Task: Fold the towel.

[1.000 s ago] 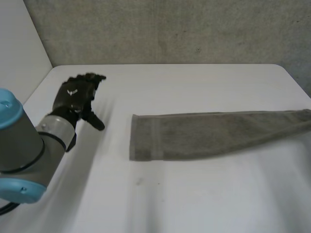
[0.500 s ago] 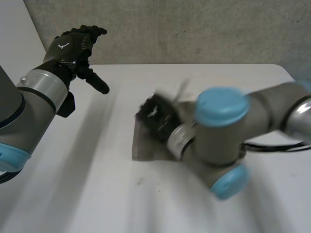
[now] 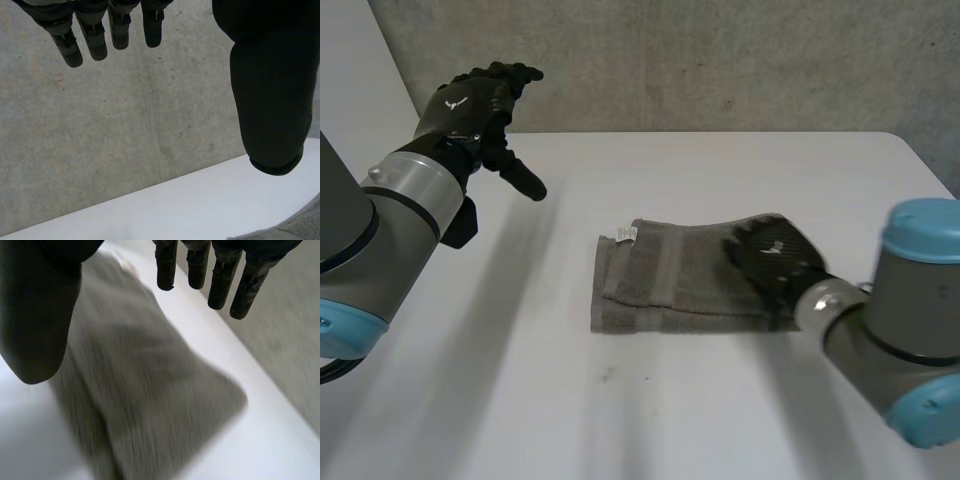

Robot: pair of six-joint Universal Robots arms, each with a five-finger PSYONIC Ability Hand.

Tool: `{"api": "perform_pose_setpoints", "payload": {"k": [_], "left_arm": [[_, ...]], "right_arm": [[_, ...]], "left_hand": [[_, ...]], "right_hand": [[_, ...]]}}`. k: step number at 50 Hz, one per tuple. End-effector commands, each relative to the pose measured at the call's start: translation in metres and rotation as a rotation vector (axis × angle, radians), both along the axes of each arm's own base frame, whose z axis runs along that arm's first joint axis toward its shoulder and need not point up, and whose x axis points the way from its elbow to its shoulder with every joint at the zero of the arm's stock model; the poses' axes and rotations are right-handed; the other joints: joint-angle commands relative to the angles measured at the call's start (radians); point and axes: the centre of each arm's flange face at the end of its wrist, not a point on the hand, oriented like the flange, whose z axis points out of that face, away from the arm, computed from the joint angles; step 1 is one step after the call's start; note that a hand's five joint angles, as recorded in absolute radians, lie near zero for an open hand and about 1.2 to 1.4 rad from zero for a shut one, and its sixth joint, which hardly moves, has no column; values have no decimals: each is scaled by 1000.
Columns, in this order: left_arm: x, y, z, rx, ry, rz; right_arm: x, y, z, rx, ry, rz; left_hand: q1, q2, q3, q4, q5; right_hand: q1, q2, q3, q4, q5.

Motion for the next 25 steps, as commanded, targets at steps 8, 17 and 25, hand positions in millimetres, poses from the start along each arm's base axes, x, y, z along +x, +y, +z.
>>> {"api": "perform_pose_setpoints", "payload": {"k": [8, 17, 25], "left_arm": [[-31, -4, -86, 139, -224, -95], [-52, 7, -136, 186, -336, -235], [-65, 7, -152, 129, -310, -295]], "right_arm": [[-54, -22, -29, 43, -41, -158], [-54, -25, -29, 79, -146, -194], [-52, -22, -29, 83, -150, -189]], "left_hand": [[158, 167, 167, 168, 126], [202, 212, 211, 213, 171], [505, 514, 514, 515, 474]], "right_hand": [[-57, -78, -72, -89, -62], [-56, -77, -71, -87, -61], [-56, -77, -71, -87, -61]]}}
